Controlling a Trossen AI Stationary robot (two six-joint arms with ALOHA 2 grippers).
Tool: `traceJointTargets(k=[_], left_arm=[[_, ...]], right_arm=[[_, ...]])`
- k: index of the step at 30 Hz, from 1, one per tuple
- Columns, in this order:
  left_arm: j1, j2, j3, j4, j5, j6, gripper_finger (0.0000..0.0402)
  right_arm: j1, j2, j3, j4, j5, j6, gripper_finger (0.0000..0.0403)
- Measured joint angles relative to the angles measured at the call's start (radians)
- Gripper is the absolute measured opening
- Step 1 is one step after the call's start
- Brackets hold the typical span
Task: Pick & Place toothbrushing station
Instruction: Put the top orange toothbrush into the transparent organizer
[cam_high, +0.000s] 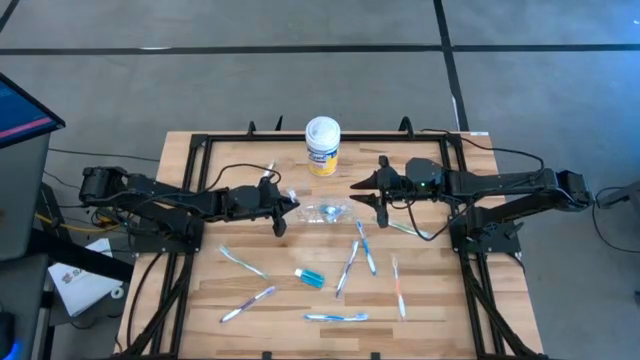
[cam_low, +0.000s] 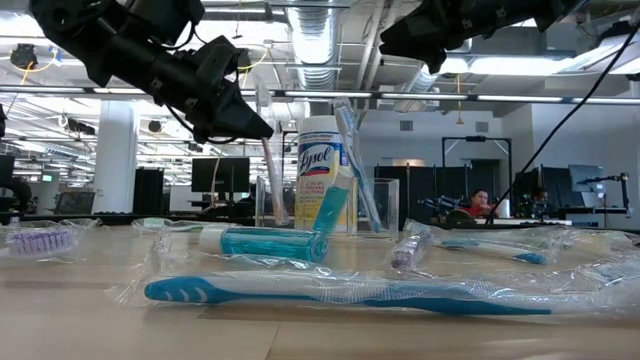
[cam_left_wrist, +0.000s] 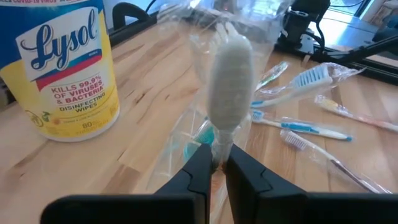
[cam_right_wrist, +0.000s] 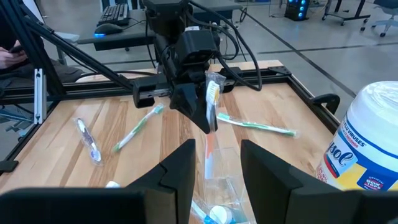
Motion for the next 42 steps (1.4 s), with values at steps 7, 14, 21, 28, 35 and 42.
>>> traceJointTargets(k=[7,14,21,28,35,42], left_arm=[[0.0,0.0,0.0,0.002,0.002,0.0,0.0044],[0.0,0.0,0.0,0.007,0.001,-0.017,0.0075],[0.0,0.0,0.0,0.007,0.001,-0.026,0.0096],[-0.001,0.0,0.0,0.063,0.0,-0.022,0.0128],[-0.001,0.0,0.0,0.088,-0.001,-0.017,0.0172],[-0.001,-0.048,0.001,0.125,-0.002,0.056,0.0195]], right_arm=[[0.0,0.0,0.0,0.0,0.0,0.0,0.0118],[0.0,0.0,0.0,0.0,0.0,0.0,0.0118],[0.0,0.0,0.0,0.0,0.0,0.0,0.0118],[0.0,0.0,0.0,0.0,0.0,0.0,0.0118],[0.0,0.0,0.0,0.0,0.0,0.0,0.0118],[0.0,0.0,0.0,-0.002,0.0,0.0,0.0118]])
